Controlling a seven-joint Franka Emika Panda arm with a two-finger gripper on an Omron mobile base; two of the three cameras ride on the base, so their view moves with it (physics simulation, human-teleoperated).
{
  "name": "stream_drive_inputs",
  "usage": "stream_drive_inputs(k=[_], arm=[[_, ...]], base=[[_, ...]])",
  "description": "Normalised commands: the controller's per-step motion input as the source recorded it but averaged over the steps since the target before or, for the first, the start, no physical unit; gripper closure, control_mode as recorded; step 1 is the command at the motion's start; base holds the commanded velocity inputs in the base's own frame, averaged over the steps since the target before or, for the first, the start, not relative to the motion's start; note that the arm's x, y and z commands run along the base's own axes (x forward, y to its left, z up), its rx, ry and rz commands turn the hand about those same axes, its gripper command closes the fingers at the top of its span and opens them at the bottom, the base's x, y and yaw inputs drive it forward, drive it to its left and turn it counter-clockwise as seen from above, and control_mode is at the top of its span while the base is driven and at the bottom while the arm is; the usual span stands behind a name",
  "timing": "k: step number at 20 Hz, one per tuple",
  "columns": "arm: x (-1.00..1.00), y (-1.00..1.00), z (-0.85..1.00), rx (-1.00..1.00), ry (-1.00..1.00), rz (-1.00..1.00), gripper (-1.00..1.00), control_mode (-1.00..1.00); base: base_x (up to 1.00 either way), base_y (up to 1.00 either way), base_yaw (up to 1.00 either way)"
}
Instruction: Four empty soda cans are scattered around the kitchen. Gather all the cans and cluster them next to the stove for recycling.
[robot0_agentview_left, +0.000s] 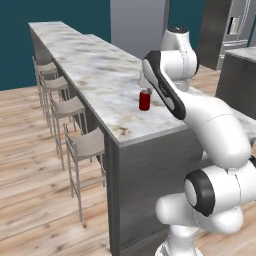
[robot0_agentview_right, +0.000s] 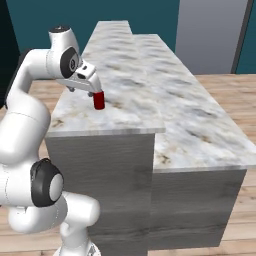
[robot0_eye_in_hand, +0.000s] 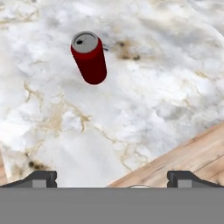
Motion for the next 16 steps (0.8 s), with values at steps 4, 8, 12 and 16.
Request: stream_drive_inputs(k=[4,8,12,16], arm=[[0.21,0.00,-0.10,0.00,0.01,0.00,-1.00,-1.00],[0.23,0.00,-0.10,0.00,0.01,0.00,-1.00,-1.00],[0.21,0.00,-0.10,0.00,0.00,0.00,-1.00,-1.00],[0.20,0.00,-0.06,0.00,0.00,0.00,-1.00,-1.00]], base=[[0.00,0.00,0.00],[0.00,0.00,0.00],[0.00,0.00,0.00],[0.00,0.00,0.00]])
